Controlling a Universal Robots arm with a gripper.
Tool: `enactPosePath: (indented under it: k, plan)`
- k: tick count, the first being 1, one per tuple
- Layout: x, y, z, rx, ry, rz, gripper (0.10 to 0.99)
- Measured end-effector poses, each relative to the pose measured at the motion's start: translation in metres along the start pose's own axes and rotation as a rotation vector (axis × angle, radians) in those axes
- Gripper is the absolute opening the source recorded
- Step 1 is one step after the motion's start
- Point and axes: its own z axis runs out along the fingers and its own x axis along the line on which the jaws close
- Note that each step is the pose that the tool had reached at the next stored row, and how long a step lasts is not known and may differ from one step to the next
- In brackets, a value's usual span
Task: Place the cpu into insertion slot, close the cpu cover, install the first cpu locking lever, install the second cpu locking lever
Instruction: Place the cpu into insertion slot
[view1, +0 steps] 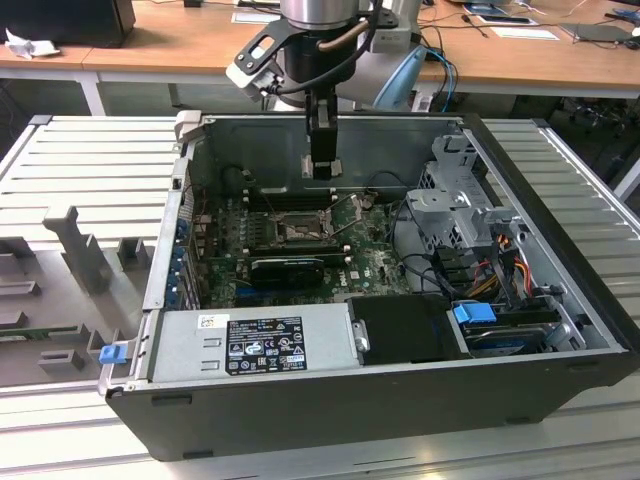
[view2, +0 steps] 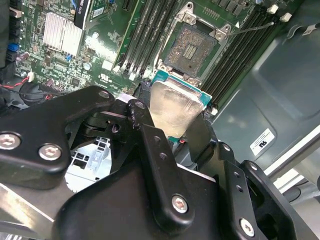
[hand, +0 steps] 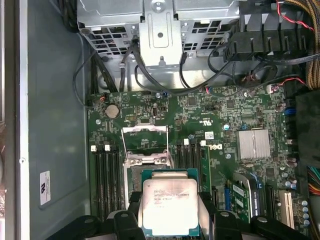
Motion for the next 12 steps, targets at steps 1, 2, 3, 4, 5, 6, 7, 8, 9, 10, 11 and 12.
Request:
enactPosePath:
  k: [1, 2, 3, 4, 5, 6, 7, 8, 9, 10, 11, 12]
  plan:
    - [0.0000, 0.0000, 0.0001, 0.000, -0.0002, 0.003, 0.525]
    - [0.0000, 0.0000, 0.0003, 0.000, -0.0005, 0.006, 0.525]
    - [0.0000, 0.0000, 0.0005, 0.000, -0.0009, 0.011, 0.525]
    - [0.0000, -0.0001, 0.0007, 0.000, -0.0012, 0.014, 0.525]
    - [0.0000, -0.0001, 0.0009, 0.000, -0.0013, 0.016, 0.525]
    - [0.0000, -0.0001, 0.0011, 0.000, -0.0016, 0.019, 0.525]
    - [0.0000, -0.0001, 0.0013, 0.000, -0.0019, 0.022, 0.525]
    - [0.0000, -0.0001, 0.0015, -0.001, -0.0021, 0.025, 0.525]
    - [0.0000, -0.0001, 0.0017, -0.001, -0.0023, 0.027, 0.525]
    - [0.0000, -0.0002, 0.0018, -0.001, -0.0025, 0.029, 0.525]
    - [0.0000, -0.0002, 0.0019, -0.001, -0.0025, 0.031, 0.525]
    - [0.0000, -0.0002, 0.0020, -0.001, -0.0027, 0.033, 0.525]
